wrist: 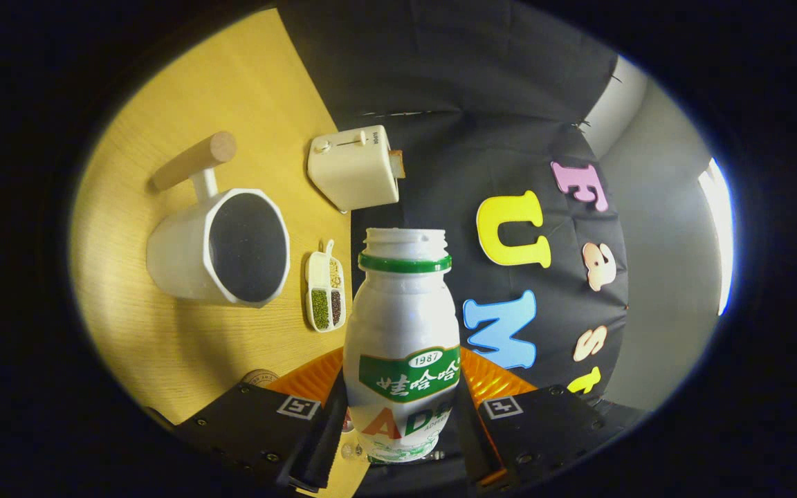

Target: Take the bottle from table, then pour the juice into the cup, finally place the bottle on the coaster

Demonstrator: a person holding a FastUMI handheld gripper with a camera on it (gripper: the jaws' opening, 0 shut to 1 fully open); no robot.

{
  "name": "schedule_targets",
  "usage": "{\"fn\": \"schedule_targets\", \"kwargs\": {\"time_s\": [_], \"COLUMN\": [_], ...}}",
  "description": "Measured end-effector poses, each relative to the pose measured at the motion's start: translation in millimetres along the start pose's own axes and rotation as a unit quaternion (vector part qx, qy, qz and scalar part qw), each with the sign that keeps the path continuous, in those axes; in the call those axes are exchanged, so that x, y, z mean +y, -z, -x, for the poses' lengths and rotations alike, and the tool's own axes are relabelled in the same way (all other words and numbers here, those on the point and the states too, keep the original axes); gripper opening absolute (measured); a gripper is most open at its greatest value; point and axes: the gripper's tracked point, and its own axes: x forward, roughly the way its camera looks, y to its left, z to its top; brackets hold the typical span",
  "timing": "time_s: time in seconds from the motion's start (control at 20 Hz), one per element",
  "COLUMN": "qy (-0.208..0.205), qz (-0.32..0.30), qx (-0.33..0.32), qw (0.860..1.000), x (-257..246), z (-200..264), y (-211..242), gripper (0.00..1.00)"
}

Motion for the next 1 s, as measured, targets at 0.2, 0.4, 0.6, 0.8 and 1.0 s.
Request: {"fn": "schedule_targets", "kwargs": {"time_s": [0.2, 0.4, 0.6, 0.8, 1.0], "qy": [0.007, 0.004, 0.001, 0.007, -0.002], "qz": [-0.076, -0.158, -0.212, -0.271, -0.373], "qx": [0.008, 0.01, 0.011, 0.009, 0.005], "qw": [0.997, 0.987, 0.977, 0.963, 0.928], "x": [-6.5, -6.4, -9.9, -13.7, -10.1], "z": [2.0, 2.6, 1.1, 0.3, -5.4], "y": [17.1, 30.4, 41.5, 47.7, 52.7], "gripper": [0.71, 0.71, 0.71, 0.71, 0.71]}}
